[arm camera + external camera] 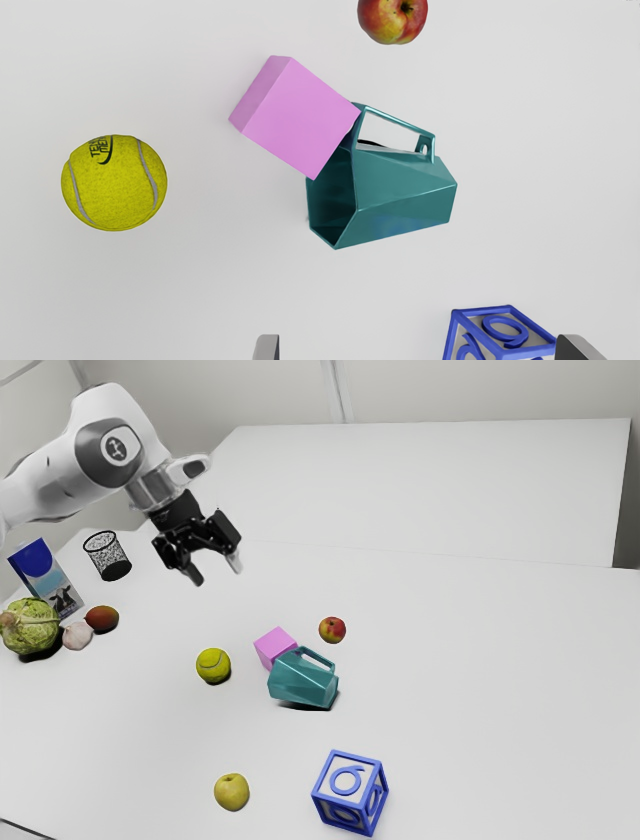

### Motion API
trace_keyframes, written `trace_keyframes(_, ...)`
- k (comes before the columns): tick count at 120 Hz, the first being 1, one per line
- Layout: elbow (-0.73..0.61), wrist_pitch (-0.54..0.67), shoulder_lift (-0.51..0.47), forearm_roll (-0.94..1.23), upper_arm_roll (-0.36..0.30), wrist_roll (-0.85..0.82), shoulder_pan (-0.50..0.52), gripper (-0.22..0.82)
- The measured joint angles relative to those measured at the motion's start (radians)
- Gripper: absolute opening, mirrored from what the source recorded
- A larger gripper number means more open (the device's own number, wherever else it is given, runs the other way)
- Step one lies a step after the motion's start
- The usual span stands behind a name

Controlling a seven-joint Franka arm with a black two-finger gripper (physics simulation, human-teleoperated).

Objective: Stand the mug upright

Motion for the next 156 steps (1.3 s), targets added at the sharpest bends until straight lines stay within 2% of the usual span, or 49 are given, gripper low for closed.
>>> trace_keyframes(20,-0.163,0.195,-0.040,-0.056,-0.014,0.004,0.011,0.60)
trace_keyframes(44,-0.282,0.375,0.006,-0.263,-0.033,0.076,-0.005,0.60)
trace_keyframes(73,-0.344,0.380,0.049,-0.382,-0.032,0.172,-0.028,0.60)
trace_keyframes(115,-0.410,0.464,0.062,-0.435,-0.033,0.264,0.049,0.60)
trace_keyframes(156,-0.419,0.485,0.077,-0.497,-0.034,0.335,0.018,0.60)
